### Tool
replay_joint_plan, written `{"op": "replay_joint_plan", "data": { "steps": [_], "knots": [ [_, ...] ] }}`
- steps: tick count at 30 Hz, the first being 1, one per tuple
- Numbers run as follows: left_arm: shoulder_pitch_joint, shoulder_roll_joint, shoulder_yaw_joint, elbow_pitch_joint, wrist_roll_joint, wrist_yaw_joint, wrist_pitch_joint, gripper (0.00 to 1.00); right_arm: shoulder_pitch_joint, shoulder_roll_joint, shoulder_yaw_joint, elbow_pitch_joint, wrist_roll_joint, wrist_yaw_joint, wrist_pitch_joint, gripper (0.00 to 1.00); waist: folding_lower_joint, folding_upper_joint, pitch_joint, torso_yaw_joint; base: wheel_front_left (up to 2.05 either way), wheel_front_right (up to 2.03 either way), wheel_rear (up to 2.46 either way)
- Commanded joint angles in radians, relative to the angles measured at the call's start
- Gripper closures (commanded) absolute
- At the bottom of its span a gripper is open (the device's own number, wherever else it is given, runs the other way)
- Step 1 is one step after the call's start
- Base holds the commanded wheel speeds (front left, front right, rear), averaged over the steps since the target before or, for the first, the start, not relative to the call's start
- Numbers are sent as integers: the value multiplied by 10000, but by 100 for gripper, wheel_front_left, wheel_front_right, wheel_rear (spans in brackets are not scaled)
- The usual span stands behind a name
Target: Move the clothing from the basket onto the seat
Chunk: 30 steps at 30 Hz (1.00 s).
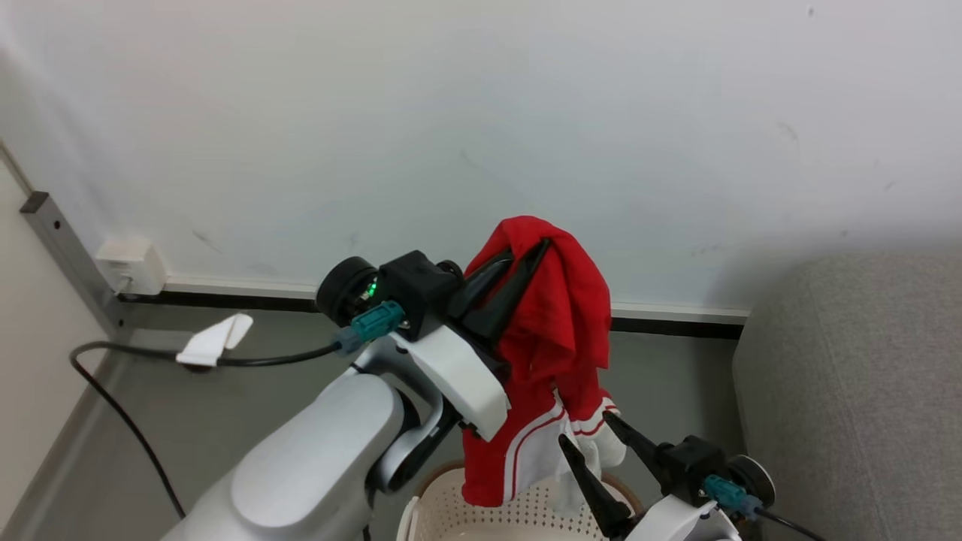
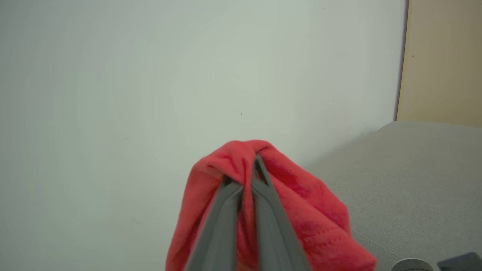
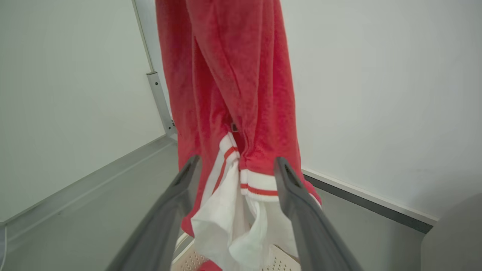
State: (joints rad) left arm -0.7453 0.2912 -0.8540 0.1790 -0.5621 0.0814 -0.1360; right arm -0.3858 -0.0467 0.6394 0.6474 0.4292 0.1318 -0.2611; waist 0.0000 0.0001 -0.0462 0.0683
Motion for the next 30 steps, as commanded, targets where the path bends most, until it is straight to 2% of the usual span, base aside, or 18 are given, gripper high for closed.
{"op": "replay_joint_plan", "data": {
  "steps": [1, 15, 23, 30],
  "knots": [
    [-107, -44, -10, -80, 10, -8, 24, 100, -149, -36, 8, 107, 58, -21, -22, 0, 0, -1, -19, 114, 0, 0, 0],
    [-290, -739, -862, -669, -76, -511, 462, 100, -1051, -31, 419, 2474, 789, -21, -22, 0, 0, -1, 35, 1482, 0, 0, 0],
    [-370, -1178, -1270, -904, -267, -761, 714, 100, -1317, -33, 1006, 3079, 1456, -21, -22, 0, 0, -1, 52, 2299, 0, 0, 0],
    [-331, -1379, -1480, -1087, -376, -839, 817, 100, -1523, -30, 1079, 3477, 1647, -21, -22, 0, 0, -1, 44, 2695, 0, 0, 0]
  ]
}}
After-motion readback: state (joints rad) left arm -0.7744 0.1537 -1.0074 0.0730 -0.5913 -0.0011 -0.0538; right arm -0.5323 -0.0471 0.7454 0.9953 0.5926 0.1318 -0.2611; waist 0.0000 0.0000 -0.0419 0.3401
